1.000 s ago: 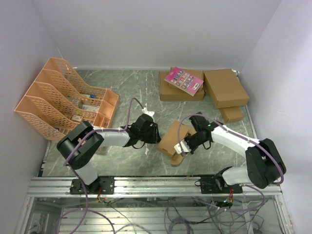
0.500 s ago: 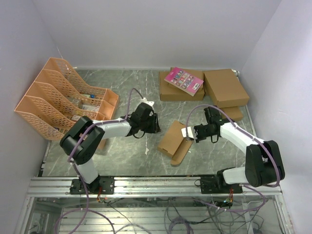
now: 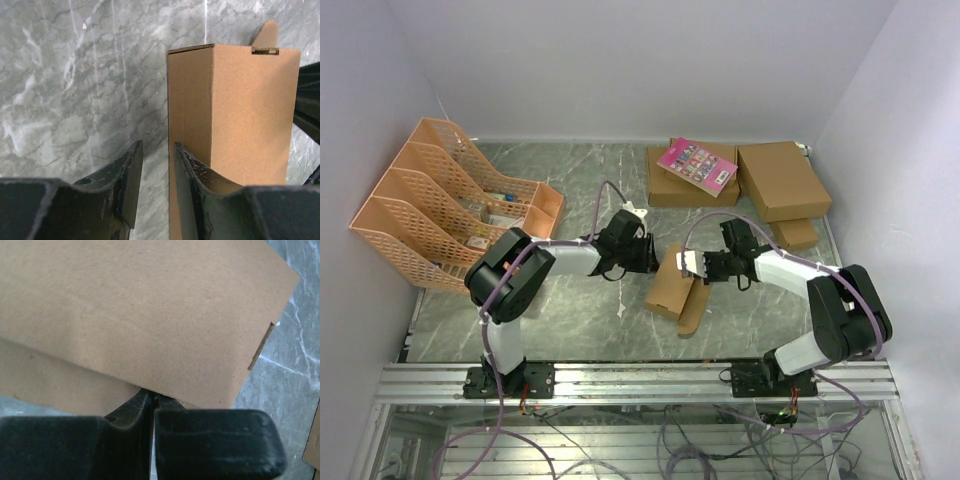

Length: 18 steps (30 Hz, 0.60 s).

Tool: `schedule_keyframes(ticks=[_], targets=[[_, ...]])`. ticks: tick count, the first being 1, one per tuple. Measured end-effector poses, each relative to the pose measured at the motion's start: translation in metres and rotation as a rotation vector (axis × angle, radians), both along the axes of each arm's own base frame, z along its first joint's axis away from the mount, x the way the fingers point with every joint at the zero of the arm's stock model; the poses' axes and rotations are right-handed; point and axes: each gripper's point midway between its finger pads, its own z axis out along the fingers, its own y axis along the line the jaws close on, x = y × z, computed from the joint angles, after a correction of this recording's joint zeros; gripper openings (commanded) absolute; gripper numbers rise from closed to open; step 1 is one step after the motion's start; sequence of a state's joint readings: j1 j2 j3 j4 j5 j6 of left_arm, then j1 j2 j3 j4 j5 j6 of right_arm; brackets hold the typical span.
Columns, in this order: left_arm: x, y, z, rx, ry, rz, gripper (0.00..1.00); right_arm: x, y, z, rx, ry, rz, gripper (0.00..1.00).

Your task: Fold the paper box

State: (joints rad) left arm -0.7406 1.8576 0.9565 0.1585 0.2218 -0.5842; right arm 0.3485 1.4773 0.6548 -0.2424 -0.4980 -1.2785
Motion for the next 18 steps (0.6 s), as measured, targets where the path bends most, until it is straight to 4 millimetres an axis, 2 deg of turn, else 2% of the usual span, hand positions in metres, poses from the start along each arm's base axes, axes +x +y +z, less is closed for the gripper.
schedule_keyframes(ticks=[3,7,9,11,14,16,18], targets=[[0.0,0.007,0.0,0.017,-0.005,0.021,0.45,0.01,0.003,0.001,0.002,-0.002,-0.014,0.0],[-0.007,0.039,0.003,0.063,-0.003,0.089,0.51,0.017,0.005,0.012,0.009,-0.011,0.003,0.0],[-0.008,0.059,0.01,0.082,-0.017,0.137,0.52,0.013,-0.001,0.02,0.023,-0.01,0.008,0.04],[-0.009,0.074,0.024,0.082,-0.05,0.179,0.52,0.009,-0.01,0.033,0.054,-0.007,-0.014,0.12],[-0.013,0.086,0.052,0.039,-0.118,0.212,0.54,0.004,-0.014,0.058,0.122,-0.02,-0.041,0.19],[-0.02,0.091,0.07,-0.013,-0.163,0.222,0.63,-0.002,-0.008,0.07,0.177,-0.011,-0.053,0.2],[-0.031,0.097,0.089,-0.096,-0.208,0.235,0.72,-0.006,-0.004,0.071,0.208,0.026,-0.07,0.15]])
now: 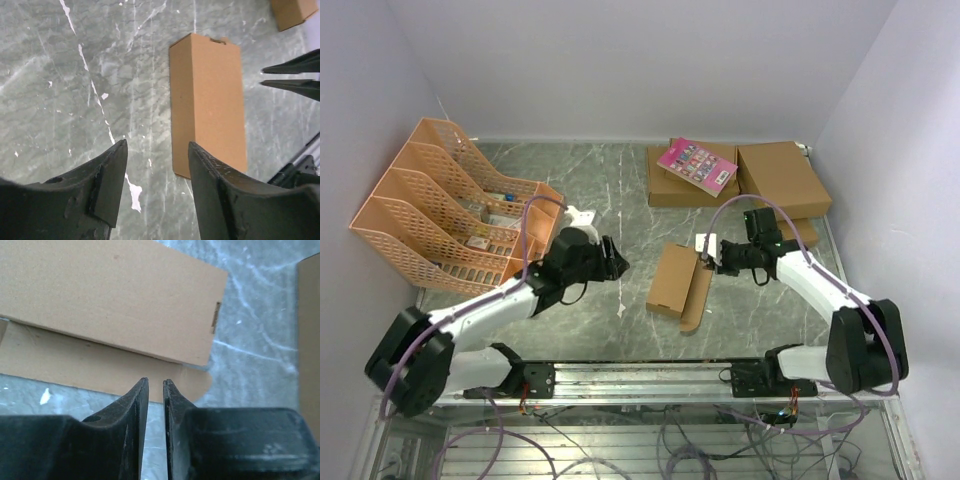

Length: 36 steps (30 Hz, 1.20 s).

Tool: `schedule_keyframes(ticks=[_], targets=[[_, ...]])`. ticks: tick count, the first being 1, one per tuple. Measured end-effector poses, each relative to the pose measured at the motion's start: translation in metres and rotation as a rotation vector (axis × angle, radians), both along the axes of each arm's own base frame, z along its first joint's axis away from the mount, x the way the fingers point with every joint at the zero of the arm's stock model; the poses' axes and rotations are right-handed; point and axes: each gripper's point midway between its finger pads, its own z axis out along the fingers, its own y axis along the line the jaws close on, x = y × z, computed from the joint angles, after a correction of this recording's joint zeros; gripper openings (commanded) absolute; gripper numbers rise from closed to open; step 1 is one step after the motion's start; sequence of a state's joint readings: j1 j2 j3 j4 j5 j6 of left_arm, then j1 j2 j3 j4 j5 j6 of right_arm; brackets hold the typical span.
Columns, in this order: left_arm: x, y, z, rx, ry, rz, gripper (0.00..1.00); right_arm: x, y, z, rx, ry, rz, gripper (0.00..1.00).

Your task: Fold the paper box

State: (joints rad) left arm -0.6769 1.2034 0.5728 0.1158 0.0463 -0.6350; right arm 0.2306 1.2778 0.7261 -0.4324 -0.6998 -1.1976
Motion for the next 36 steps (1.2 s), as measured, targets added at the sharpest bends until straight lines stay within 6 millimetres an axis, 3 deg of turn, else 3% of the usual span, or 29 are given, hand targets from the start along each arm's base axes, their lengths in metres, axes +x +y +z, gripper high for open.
schedule_keyframes(ticks=[3,6,9,14,18,22,26,33,36], targets=[[-0.008,0.002,0.011,-0.08,-0.04,0.006,0.73,-0.004,0.002,-0.017,0.009,0.109,-0.032,0.06],[-0.021,0.007,0.017,-0.174,-0.068,0.01,0.72,-0.006,0.002,-0.039,-0.008,0.232,-0.056,0.05],[-0.023,0.001,0.024,-0.22,-0.066,-0.007,0.63,-0.005,0.004,-0.044,-0.012,0.298,-0.08,0.03],[-0.022,-0.026,0.044,-0.271,-0.054,-0.078,0.51,0.018,0.017,-0.007,0.07,0.309,-0.131,0.03],[-0.033,-0.061,0.048,-0.267,-0.038,-0.173,0.42,0.014,0.032,0.019,0.18,0.345,-0.136,0.04],[-0.043,-0.095,0.035,-0.22,0.0,-0.256,0.4,0.009,0.04,0.011,0.187,0.409,-0.163,0.05],[-0.052,-0.118,0.009,-0.153,0.051,-0.311,0.39,0.008,0.04,-0.018,0.124,0.477,-0.213,0.05],[-0.058,-0.119,-0.038,-0.05,0.14,-0.323,0.39,0.01,0.039,-0.026,0.089,0.491,-0.251,0.05],[-0.058,-0.121,-0.038,-0.054,0.138,-0.328,0.41,0.01,0.039,-0.026,0.088,0.491,-0.254,0.1]])
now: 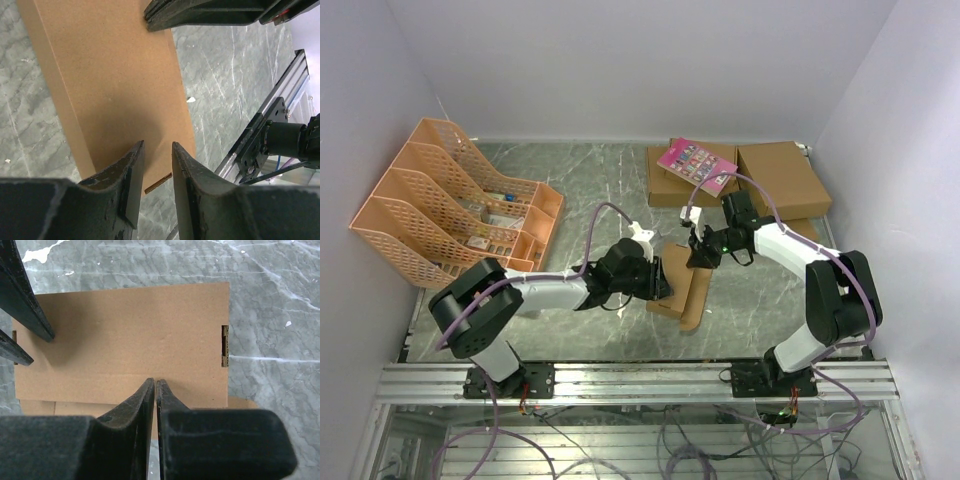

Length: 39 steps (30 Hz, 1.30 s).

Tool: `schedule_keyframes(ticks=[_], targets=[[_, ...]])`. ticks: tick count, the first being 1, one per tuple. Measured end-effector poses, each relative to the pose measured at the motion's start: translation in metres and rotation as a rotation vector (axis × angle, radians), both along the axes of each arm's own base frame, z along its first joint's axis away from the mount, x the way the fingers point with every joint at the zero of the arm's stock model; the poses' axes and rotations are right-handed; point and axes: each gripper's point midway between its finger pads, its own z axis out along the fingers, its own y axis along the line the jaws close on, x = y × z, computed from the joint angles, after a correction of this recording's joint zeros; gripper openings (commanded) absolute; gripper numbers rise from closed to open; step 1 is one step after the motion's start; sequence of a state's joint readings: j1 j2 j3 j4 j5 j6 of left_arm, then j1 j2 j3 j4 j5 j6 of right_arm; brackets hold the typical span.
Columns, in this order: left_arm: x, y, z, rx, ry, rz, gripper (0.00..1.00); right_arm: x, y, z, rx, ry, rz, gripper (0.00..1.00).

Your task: Fold the paper box

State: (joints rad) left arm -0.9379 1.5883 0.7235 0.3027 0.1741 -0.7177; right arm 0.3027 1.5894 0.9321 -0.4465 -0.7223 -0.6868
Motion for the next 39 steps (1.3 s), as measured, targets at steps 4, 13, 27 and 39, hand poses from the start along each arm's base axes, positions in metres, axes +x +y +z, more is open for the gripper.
schedule_keyframes(ticks=[4,13,27,39], targets=[[0.001,-0.001,0.001,0.003,-0.005,-0.003,0.45,-0.003,0.003,0.006,0.02,0.003,0.013,0.18],[0.01,0.008,0.037,0.022,-0.091,0.024,0.52,-0.017,-0.01,0.058,0.113,-0.169,0.028,0.14],[0.016,0.079,0.051,0.004,-0.175,0.212,0.64,-0.042,-0.023,-0.028,-0.118,0.064,0.058,0.0],[0.012,0.107,0.065,0.0,-0.188,0.29,0.64,-0.024,0.086,-0.004,-0.034,0.034,0.252,0.03]])
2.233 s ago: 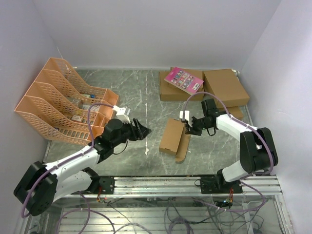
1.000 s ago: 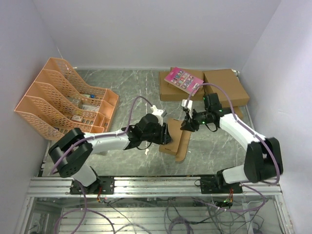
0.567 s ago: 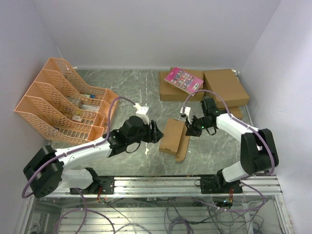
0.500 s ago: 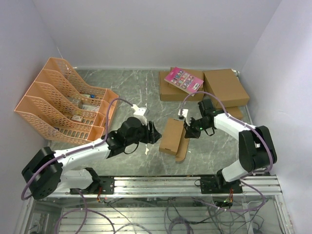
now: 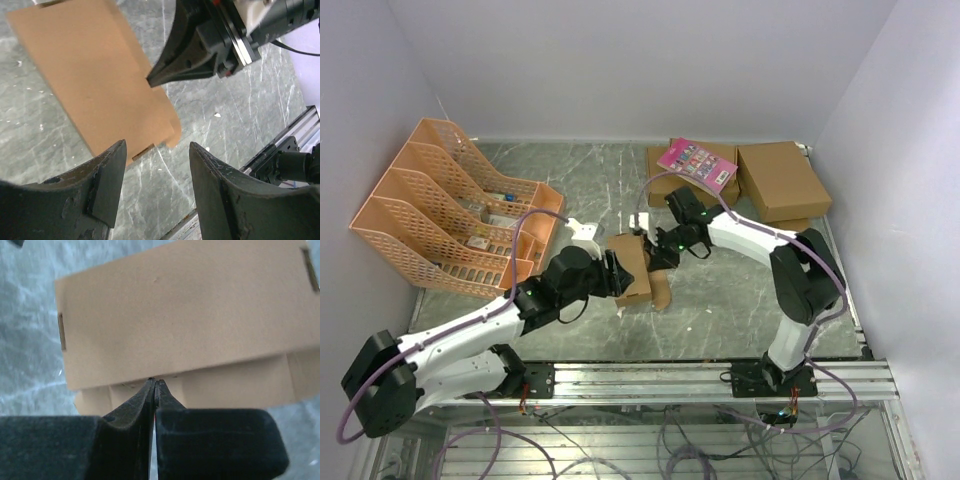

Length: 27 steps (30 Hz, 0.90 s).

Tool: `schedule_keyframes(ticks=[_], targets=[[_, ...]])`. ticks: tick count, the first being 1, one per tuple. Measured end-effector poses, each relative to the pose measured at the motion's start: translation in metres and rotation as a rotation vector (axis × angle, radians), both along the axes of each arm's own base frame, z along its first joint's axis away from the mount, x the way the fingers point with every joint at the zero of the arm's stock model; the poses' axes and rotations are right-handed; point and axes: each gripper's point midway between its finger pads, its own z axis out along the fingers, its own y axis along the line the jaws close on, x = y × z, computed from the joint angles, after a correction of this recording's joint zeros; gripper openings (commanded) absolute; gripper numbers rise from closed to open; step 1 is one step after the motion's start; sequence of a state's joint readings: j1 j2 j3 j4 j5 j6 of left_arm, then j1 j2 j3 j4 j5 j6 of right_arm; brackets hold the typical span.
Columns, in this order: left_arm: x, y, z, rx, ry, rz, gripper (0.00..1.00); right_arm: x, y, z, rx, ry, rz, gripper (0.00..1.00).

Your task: Fold the paper box

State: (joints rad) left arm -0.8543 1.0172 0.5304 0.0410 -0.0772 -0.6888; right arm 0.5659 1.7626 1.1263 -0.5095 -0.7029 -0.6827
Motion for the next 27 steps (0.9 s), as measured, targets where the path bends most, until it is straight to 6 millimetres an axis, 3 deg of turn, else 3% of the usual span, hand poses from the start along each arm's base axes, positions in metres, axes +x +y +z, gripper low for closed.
schedule_keyframes(ticks=[3,6,10,12,16,17,19,22,25,27], targets=[[-0.002,0.01,0.005,0.012,-0.007,0.027,0.64,0.015,0.021,0.01,0.028,-0.037,0.034,0.11],[-0.005,0.018,0.007,0.023,-0.005,0.042,0.64,0.009,0.01,0.012,0.023,-0.047,0.044,0.3],[-0.005,0.02,0.004,0.034,0.004,0.05,0.64,-0.033,-0.022,0.021,0.038,-0.09,0.128,0.62],[-0.003,0.019,-0.003,0.05,0.017,0.05,0.64,-0.056,-0.032,0.026,0.081,-0.17,0.232,0.69],[0.005,0.007,-0.02,0.107,0.062,0.032,0.6,-0.081,-0.045,0.011,0.112,-0.279,0.388,0.64],[0.01,0.001,-0.02,0.119,0.065,0.023,0.52,-0.083,-0.046,0.006,0.11,-0.285,0.407,0.6],[0.025,-0.014,-0.016,0.141,0.058,0.012,0.38,-0.08,-0.044,0.0,0.111,-0.293,0.425,0.55],[0.052,-0.029,-0.015,0.16,0.048,0.017,0.33,-0.072,-0.04,0.0,0.119,-0.301,0.431,0.53],[0.077,-0.028,-0.037,0.212,0.088,0.041,0.32,-0.063,-0.041,0.004,0.126,-0.321,0.403,0.53],[0.082,-0.023,-0.055,0.25,0.119,0.049,0.32,-0.054,-0.045,0.006,0.127,-0.333,0.37,0.53]])
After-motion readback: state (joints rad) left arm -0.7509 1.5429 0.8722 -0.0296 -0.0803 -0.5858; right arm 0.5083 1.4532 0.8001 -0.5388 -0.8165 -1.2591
